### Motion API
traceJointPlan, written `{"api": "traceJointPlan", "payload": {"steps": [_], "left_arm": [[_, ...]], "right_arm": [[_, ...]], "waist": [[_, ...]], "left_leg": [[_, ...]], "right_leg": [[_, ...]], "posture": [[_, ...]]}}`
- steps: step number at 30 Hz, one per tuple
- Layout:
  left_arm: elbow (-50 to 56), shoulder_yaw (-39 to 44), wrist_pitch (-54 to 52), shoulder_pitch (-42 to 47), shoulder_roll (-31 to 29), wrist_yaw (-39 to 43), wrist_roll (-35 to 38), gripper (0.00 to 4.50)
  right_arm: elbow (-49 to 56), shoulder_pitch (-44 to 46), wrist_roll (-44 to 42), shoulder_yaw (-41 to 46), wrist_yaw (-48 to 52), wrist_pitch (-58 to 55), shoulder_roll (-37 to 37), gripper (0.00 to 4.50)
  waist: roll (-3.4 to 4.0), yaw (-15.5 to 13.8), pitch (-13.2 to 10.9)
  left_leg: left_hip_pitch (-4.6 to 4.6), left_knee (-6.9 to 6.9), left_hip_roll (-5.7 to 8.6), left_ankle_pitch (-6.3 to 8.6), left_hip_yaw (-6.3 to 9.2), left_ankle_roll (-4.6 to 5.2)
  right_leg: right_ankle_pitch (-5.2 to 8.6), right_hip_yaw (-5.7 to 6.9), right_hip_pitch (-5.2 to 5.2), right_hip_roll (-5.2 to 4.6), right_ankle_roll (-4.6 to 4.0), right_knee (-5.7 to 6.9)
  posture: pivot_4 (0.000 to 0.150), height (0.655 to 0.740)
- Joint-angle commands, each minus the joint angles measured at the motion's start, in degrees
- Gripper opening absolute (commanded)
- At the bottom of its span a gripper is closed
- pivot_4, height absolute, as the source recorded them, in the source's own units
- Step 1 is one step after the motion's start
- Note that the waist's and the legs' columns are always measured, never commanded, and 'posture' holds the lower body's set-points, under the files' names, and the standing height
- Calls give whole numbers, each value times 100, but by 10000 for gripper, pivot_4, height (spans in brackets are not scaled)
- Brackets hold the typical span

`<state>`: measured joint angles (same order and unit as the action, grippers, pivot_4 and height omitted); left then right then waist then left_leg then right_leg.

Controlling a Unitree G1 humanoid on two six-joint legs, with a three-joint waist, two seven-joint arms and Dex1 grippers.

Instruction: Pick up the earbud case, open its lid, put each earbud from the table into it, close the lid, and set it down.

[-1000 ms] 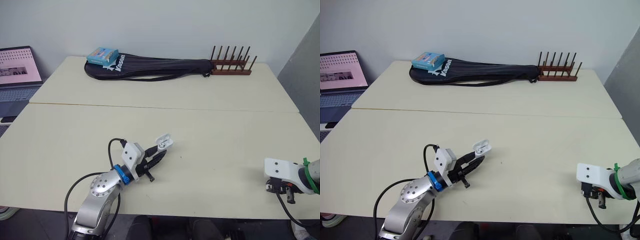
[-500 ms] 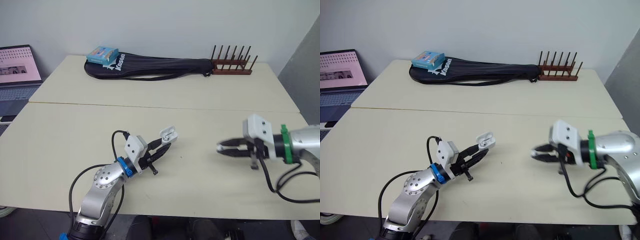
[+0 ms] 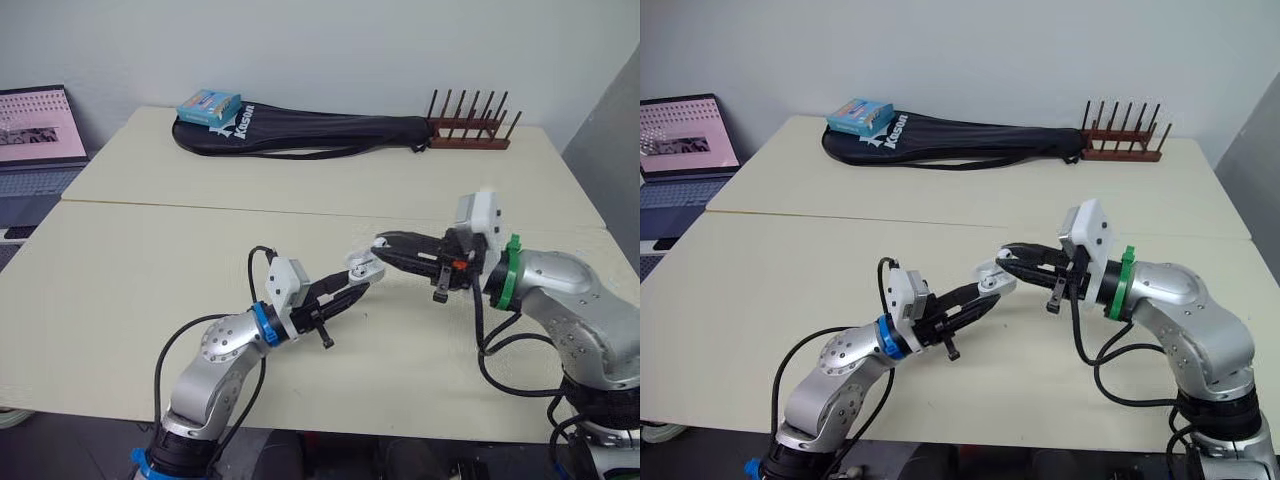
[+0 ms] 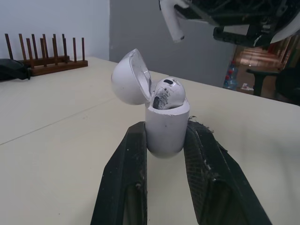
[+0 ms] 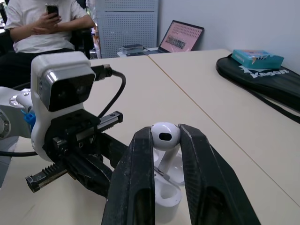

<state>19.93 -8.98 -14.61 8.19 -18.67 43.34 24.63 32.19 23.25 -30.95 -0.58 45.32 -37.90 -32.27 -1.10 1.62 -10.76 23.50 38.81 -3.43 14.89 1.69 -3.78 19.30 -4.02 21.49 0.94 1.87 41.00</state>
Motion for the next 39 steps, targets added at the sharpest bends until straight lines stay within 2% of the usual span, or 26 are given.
{"api": "traceJointPlan", "payload": {"steps": [1, 14, 20, 27, 30, 34, 39], "left_arm": [[141, 16, 36, 115, 8, 69, 106, 7277], [161, 67, 22, 123, -48, 93, 112, 7277], [165, 64, 15, 124, -30, 100, 89, 7277], [138, 52, 33, 140, -53, 155, 56, 7277], [109, 48, 32, 148, -57, 159, 49, 7277], [27, 56, 10, 156, -114, 254, 75, 7277], [-104, -187, -210, 306, -328, 966, 286, 7277]], "right_arm": [[-84, -72, 439, -177, -63, 705, 46, 4085], [-511, -424, 1332, -606, 66, 1834, -74, 4085], [-402, -474, 1385, -796, 221, 1809, -206, 4085], [-212, -388, 1179, -647, 52, 1265, -221, 28426], [2, -401, 710, -188, 86, 728, -434, 28873], [179, -508, -34, 715, 303, -37, -1129, 28873], [-333, -326, -202, 1197, 763, -209, -1995, 28873]], "waist": [[0, 3, 0], [0, 4, 0], [0, 3, 0], [0, 3, 0], [0, -1, 0], [0, -15, 0], [1, -5, -1]], "left_leg": [[0, 0, 0, 0, -2, 0], [0, 0, 0, 0, -1, 0], [0, 0, -1, 0, 0, 0], [-1, 0, -1, 0, 0, 0], [0, 0, 0, 0, 0, 0], [3, 1, 5, 0, 0, 0], [1, -1, 1, 0, -1, 1]], "right_leg": [[0, -1, 1, 0, 0, 0], [0, -1, 1, 0, 0, 1], [0, -1, 1, 0, 0, 1], [0, -1, 0, 0, 0, 1], [0, -2, 0, -1, 0, 0], [0, -1, -1, -4, 0, -2], [0, -1, 0, 1, -1, -2]], "posture": [[1500, 6925], [1500, 6925], [1500, 6925], [1500, 6925], [1500, 6925], [1500, 6925], [1500, 6925]]}}
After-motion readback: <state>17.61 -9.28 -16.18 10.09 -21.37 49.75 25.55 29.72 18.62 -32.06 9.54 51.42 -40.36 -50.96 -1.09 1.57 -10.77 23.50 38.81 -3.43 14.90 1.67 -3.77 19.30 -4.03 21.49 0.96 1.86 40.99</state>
